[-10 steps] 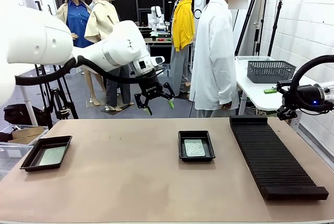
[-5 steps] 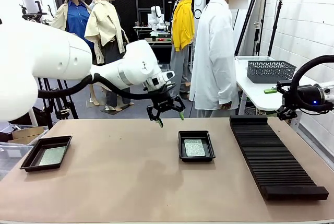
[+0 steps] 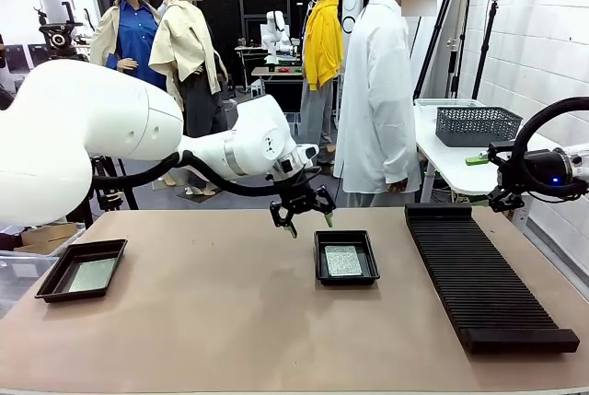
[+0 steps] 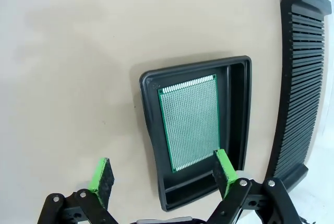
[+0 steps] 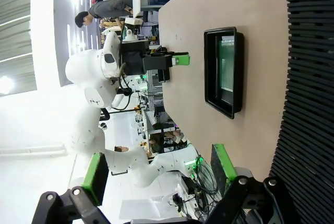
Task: Inspect and transfer BCBs to ESD trays.
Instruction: Pick up the ESD tray and place it on the left side of the table.
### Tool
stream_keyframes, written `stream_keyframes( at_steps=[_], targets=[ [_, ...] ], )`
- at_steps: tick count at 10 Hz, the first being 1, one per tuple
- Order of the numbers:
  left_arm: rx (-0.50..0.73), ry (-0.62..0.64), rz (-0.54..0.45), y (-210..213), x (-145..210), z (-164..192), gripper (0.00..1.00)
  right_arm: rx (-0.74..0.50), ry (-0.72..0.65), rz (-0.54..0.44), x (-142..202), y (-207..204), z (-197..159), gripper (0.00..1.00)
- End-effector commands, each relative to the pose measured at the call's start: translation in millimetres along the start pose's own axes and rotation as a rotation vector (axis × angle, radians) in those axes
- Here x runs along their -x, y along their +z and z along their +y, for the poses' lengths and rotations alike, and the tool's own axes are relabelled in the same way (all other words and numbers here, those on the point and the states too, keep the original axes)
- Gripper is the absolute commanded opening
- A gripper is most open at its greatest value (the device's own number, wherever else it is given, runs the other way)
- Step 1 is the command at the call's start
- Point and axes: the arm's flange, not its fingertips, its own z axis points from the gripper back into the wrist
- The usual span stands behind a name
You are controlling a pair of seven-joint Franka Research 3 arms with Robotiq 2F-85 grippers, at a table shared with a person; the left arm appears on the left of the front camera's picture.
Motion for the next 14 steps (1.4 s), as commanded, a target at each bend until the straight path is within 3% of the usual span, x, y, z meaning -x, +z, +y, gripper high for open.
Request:
stream_keyframes(
  at_steps=[1, 11, 14],
  targets=[
    [-0.026, 0.000, -0.052, -9.7, 11.7, 0.9, 1.00, 0.010, -0.010, 0.010, -1.4, -0.7, 1.4, 1.00],
    [-0.014, -0.073, 0.010, -11.1, 16.4, -2.8, 1.00, 0.010, -0.010, 0.010, -1.4, -0.7, 1.4, 1.00],
    [-0.008, -0.031, -0.020, -18.7, 11.8, -4.1, 1.00, 0.010, -0.010, 0.010, -1.4, -0.7, 1.4, 1.00]
  ],
)
